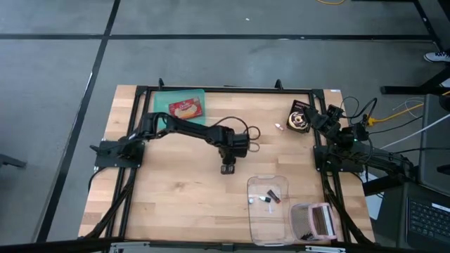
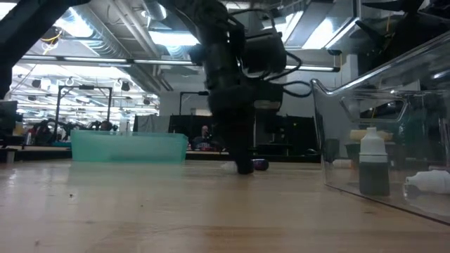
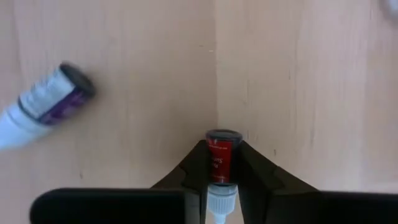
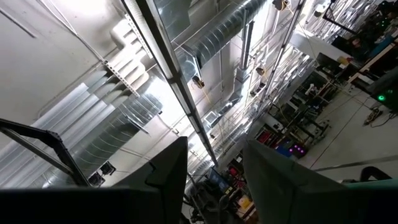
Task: Pick & Place Food Item
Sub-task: Put the red food coloring bottle into the transparent bin
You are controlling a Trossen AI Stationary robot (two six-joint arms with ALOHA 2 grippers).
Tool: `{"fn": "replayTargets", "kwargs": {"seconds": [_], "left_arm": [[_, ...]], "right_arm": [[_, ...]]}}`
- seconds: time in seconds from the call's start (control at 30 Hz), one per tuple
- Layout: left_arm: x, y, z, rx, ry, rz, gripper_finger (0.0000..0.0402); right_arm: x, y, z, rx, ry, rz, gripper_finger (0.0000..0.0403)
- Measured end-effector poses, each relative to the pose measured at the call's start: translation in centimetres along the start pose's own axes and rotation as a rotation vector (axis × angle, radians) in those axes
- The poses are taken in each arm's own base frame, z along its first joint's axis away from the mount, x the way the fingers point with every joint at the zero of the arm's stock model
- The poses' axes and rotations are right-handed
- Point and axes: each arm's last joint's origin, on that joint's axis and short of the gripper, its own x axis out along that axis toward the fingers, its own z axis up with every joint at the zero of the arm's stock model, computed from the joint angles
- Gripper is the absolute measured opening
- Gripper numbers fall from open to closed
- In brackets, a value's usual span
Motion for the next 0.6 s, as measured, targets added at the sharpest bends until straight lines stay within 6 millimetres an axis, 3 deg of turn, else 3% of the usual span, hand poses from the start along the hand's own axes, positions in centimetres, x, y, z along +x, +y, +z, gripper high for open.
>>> {"fn": "replayTargets", "kwargs": {"seconds": [0.13,0.2,0.37,0.6], "left_arm": [[-0.4,1.8,0.8,-0.187,-0.099,-0.119,0.0046],[-1.7,2.8,1.7,-0.249,-0.202,-0.187,0.0046],[-7.9,5.6,5.2,-0.302,-0.67,-0.301,0.0046],[-18.6,7.5,7.2,-0.171,-1.384,-0.436,0.0046]], "right_arm": [[0.0,0.0,0.0,-0.003,0.001,0.0,0.0155],[0.0,0.0,0.0,-0.006,0.0,0.0,0.0155],[0.0,0.0,-0.1,-0.001,0.016,0.006,0.0155],[0.0,0.0,-0.1,0.0,0.032,0.02,0.0155]]}}
